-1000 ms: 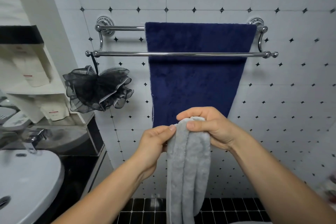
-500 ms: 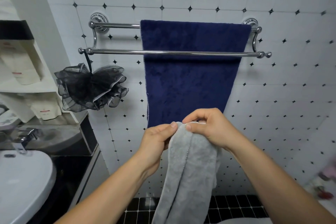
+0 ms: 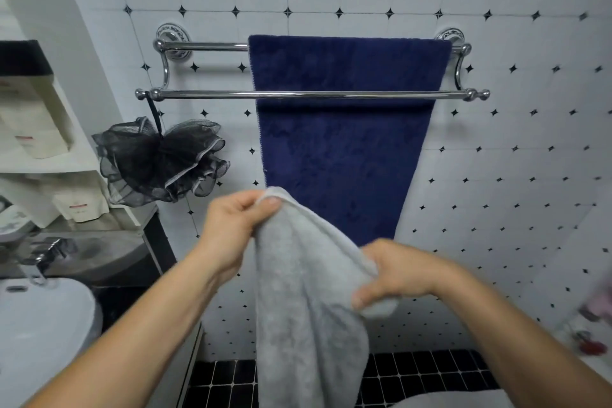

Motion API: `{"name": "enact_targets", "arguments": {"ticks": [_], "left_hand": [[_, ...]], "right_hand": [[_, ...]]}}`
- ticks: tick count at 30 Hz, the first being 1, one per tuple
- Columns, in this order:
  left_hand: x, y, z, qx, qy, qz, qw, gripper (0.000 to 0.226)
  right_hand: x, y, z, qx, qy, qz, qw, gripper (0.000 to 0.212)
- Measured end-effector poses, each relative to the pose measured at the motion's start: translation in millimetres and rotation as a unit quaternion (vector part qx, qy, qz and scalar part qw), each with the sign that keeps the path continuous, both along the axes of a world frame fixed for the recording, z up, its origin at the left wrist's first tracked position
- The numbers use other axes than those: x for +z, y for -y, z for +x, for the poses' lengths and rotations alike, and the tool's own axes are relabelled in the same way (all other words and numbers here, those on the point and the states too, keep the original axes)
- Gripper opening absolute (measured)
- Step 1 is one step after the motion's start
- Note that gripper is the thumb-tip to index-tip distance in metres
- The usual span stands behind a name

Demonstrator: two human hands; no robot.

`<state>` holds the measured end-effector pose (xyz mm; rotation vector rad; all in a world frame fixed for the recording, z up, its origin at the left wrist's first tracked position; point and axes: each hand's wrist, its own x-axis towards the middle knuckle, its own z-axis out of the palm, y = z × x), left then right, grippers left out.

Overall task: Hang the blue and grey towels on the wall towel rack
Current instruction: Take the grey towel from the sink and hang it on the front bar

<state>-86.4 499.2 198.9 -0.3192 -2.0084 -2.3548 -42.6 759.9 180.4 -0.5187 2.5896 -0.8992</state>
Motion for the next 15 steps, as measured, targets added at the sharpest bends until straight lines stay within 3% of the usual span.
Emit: {"name": "enact_targets", "arguments": {"ticks": [2,4,9,12,15], "left_hand": [[8,22,-15,0.042,0.000,0.026,0.999,0.017],[9,38,-26,0.063,-0.013,-0.005,0.998,0.016],[-14,62,-32,0.097,0.010,-0.076,0.992,0.015],[-28,68,-31,0.097,0.032,-0.083,0.991,0.010],[-34,67,-32,0.103,0.023,-0.091,0.990,0.022]], "right_hand": [[-24,-15,-2,0.001,0.002,0.250,0.968,0.028],[-40,-28,-7,-0.028,-0.019,0.371,0.928,0.035],[-26,-70,-28,-0.154,-0.213,0.357,0.896,0.031],[-11,-86,-41,-0.194,-0.269,0.380,0.863,0.024],[2,-91,-45,-0.247,-0.289,0.380,0.843,0.024]]}}
